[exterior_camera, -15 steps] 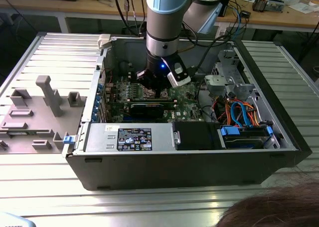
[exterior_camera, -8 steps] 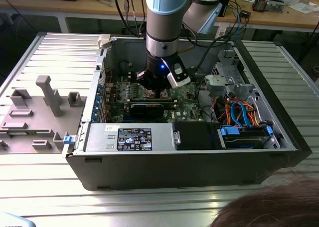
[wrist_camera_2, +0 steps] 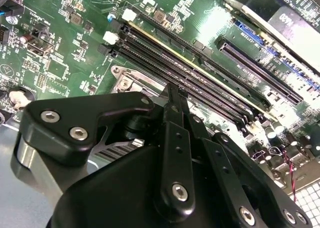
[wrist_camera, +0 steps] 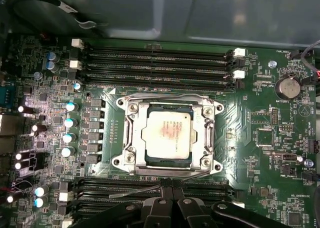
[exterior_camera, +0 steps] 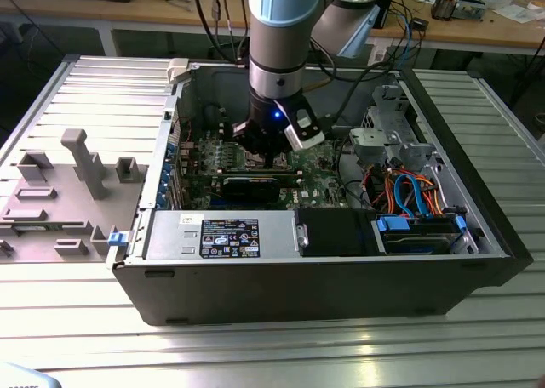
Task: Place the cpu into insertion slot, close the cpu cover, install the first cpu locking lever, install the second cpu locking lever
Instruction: 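Install the second cpu locking lever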
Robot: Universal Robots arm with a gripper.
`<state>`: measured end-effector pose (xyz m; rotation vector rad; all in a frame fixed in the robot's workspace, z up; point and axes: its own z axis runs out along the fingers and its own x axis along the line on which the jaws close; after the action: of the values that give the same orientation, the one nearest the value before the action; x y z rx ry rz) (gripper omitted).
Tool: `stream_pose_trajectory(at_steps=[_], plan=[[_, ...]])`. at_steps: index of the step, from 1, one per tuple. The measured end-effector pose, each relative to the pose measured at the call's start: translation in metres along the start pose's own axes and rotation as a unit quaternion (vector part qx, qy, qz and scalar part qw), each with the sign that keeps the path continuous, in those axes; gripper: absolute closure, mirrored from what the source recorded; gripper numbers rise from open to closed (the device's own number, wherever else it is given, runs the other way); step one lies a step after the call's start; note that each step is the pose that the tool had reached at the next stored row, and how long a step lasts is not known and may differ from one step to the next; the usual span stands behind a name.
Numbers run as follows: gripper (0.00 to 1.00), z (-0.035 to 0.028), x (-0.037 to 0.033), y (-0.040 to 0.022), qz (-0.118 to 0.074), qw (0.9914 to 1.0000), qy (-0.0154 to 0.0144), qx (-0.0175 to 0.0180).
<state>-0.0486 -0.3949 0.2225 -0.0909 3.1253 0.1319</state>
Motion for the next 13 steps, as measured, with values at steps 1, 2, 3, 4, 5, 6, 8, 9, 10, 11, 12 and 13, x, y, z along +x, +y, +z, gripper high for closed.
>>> stream_pose_trajectory(at_steps=[1, 2, 3, 4, 5, 6, 8, 9, 10, 11, 12, 13], plan=[[0.89, 0.0002, 0.0001, 0.0000, 0.000, 1.00000, 0.0000, 0.0000], [0.89, 0.0004, 0.0005, 0.0000, 0.000, 1.00000, 0.0000, 0.0000], [0.89, 0.0008, 0.0020, 0.0001, 0.000, 1.00000, 0.0000, -0.0001], [0.89, 0.0011, 0.0035, 0.0001, 0.000, 1.00000, 0.0000, 0.0000], [0.89, 0.0016, 0.0065, 0.0003, 0.000, 1.00000, 0.0000, -0.0001], [0.89, 0.0021, 0.0087, 0.0004, 0.000, 1.00000, -0.0001, -0.0001], [0.89, 0.0039, 0.0137, 0.0005, 0.000, 1.00000, 0.0000, 0.0000], [0.89, 0.0056, 0.0156, 0.0004, 0.000, 1.00000, 0.0000, 0.0000], [0.89, 0.0073, 0.0172, 0.0004, 0.000, 1.00000, 0.0000, -0.0001], [0.89, 0.0094, 0.0196, 0.0004, 0.000, 1.00000, 0.0000, 0.0000], [0.89, 0.0102, 0.0217, 0.0004, 0.000, 1.00000, 0.0000, 0.0000], [0.89, 0.0114, 0.0248, 0.0005, 0.000, 1.00000, 0.0001, 0.0001]])
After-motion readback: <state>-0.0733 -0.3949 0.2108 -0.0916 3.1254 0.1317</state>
